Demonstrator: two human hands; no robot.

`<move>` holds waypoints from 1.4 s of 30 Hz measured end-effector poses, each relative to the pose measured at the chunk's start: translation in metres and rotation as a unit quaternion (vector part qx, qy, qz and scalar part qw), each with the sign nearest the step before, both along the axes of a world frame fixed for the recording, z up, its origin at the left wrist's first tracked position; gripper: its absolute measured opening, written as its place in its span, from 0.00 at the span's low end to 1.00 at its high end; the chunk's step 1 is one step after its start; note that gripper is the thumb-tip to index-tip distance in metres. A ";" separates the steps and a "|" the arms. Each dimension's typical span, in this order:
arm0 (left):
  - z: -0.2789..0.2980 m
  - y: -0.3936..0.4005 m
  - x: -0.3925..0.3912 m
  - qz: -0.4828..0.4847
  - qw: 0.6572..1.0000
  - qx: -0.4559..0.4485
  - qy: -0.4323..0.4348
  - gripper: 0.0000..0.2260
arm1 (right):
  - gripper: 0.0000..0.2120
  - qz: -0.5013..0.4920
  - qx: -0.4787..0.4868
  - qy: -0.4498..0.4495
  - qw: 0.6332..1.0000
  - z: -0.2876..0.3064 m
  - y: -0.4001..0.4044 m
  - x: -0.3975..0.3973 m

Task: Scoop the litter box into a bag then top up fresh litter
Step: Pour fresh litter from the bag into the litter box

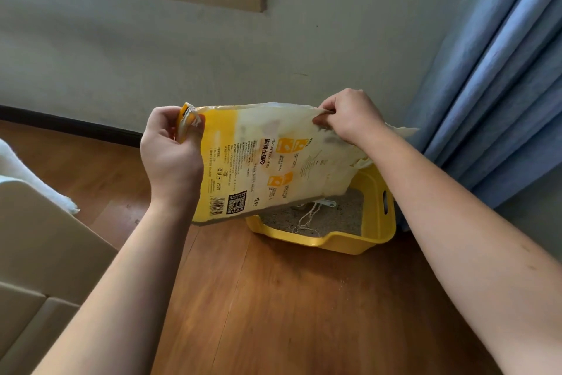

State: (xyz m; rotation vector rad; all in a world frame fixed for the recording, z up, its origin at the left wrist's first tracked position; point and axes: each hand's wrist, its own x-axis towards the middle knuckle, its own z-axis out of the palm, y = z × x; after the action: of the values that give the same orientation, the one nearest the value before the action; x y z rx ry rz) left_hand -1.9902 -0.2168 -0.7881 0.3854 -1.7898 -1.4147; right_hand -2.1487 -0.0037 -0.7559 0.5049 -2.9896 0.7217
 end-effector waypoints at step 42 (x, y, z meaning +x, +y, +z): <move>0.001 0.005 -0.008 -0.048 0.908 -0.307 -0.282 0.08 | 0.23 0.235 0.021 0.086 0.968 0.042 -0.025 0.025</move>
State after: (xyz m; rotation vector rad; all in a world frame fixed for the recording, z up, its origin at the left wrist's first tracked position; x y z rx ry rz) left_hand -1.9983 -0.2116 -0.7872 0.3908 -2.6361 -0.7534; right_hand -2.1235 -0.0291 -0.7137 1.2352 -2.7452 0.5916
